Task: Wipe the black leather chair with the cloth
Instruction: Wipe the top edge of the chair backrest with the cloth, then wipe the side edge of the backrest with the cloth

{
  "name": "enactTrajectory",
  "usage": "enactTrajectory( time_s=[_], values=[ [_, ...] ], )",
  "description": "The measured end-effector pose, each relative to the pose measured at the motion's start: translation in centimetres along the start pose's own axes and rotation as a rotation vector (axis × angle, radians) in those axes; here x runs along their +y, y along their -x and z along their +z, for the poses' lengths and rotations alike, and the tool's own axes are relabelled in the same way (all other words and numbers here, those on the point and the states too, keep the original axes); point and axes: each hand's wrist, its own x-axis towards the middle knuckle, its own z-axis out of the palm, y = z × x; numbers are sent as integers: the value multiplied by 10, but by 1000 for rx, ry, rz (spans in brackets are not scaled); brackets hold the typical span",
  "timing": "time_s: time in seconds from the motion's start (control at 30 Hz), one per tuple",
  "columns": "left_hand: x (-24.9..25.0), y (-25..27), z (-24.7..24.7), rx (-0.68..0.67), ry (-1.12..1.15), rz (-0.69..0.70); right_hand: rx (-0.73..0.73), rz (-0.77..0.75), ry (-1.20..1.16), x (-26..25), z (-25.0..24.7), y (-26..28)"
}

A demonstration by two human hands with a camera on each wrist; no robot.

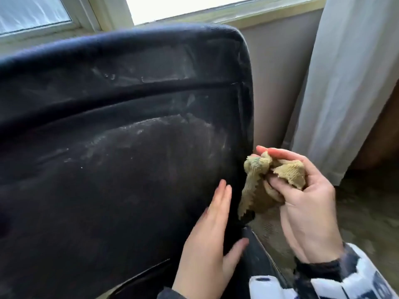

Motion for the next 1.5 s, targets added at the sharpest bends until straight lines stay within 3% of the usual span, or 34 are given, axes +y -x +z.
enactTrajectory(
  time_s=[0.07, 0.13, 0.27, 0.37, 0.53, 0.67, 0.8, 0.9, 1.0, 1.2, 1.27, 1.37, 1.5],
  values=[
    [7, 7, -6, 24, 310, -83, -180, -3, -31, -18, 14, 11],
    [9, 12, -16, 157, 525, -126, -383, 19, 18, -27, 28, 18],
    [7, 24, -42, 377, 635, -196, -801, 56, 286, -41, 56, 17],
    [-7, 40, -54, 506, 718, -368, -1045, 146, 460, -42, 92, 17],
    [-37, 77, -72, 688, 804, -471, -1245, 177, 658, -31, 153, 27],
    [-53, 104, -82, 794, 729, -569, -1383, 103, 789, -18, 201, 52],
    [-78, 129, -98, 983, 677, -626, -1515, -70, 859, -14, 241, 74],
    [-90, 152, -113, 1005, 691, -624, -1614, -116, 892, -7, 253, 85],
    [-108, 169, -121, 1035, 733, -730, -1753, 8, 883, 10, 251, 102],
    [-127, 190, -124, 1162, 1068, -853, -2083, -231, 1077, 44, 253, 117],
    [-127, 195, -126, 1234, 1315, -821, -2130, -234, 1177, 47, 258, 121],
    [-121, 200, -134, 1230, 1663, -638, -2146, -292, 1201, 43, 271, 124],
    [-106, 199, -149, 1216, 1565, -505, -2018, -460, 1088, 24, 294, 123]
  ],
)
